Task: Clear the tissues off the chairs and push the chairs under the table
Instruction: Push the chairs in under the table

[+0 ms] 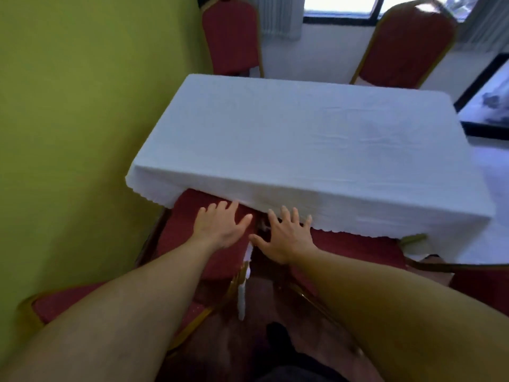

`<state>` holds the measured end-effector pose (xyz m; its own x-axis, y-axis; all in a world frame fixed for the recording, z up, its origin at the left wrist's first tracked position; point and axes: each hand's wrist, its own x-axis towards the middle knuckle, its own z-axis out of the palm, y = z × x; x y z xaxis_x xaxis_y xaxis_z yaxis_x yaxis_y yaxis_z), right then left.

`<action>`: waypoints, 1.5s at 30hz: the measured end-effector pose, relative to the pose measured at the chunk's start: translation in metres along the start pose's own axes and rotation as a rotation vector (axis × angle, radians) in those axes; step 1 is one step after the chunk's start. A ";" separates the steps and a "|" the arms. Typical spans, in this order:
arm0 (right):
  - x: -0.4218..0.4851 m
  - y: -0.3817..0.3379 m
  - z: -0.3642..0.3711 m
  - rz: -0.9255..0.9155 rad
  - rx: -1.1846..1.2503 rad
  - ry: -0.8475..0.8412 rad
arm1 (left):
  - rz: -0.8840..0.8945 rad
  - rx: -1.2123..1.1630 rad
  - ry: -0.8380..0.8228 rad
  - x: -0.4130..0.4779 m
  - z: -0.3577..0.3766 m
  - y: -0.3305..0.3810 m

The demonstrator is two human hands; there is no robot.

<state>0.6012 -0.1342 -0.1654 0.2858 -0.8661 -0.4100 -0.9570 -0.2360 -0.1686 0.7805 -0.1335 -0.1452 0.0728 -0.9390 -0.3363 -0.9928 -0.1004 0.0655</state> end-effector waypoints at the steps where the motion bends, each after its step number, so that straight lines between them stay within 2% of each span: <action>1: -0.008 0.018 -0.005 0.061 0.014 0.028 | 0.074 0.005 0.024 0.004 -0.006 0.022; 4: -0.031 0.066 -0.015 0.209 0.060 0.092 | 0.245 0.000 0.048 0.010 -0.017 0.089; 9: -0.074 0.132 -0.027 0.375 0.119 0.133 | 0.435 0.006 0.006 0.005 -0.019 0.190; 19: -0.162 0.281 -0.035 0.650 0.193 0.230 | 0.659 0.043 -0.023 -0.033 -0.009 0.354; 21: -0.180 0.318 -0.031 0.691 0.175 0.261 | 0.686 0.017 -0.042 -0.046 -0.003 0.390; 25: -0.215 0.398 -0.030 0.739 0.104 0.207 | 0.750 -0.028 -0.071 -0.071 0.017 0.468; 31: -0.238 0.505 -0.027 0.699 -0.085 0.158 | 0.871 -0.006 -0.102 -0.105 0.059 0.572; 35: -0.238 0.537 -0.025 0.631 -0.057 0.084 | 0.856 -0.115 -0.254 -0.120 0.082 0.611; 39: -0.235 0.554 -0.021 0.555 -0.109 -0.045 | 0.642 -0.351 -0.532 -0.135 0.096 0.639; 42: -0.230 0.561 -0.013 0.543 -0.199 -0.085 | 0.542 -0.261 -0.672 -0.151 0.111 0.650; 45: -0.226 0.562 -0.009 0.567 -0.208 -0.109 | 0.512 -0.187 -0.699 -0.161 0.123 0.654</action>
<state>-0.0017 -0.0751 -0.1594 -0.2776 -0.8344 -0.4761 -0.9479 0.1573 0.2770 0.1080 -0.0077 -0.1643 -0.5121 -0.4741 -0.7162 -0.8511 0.1673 0.4977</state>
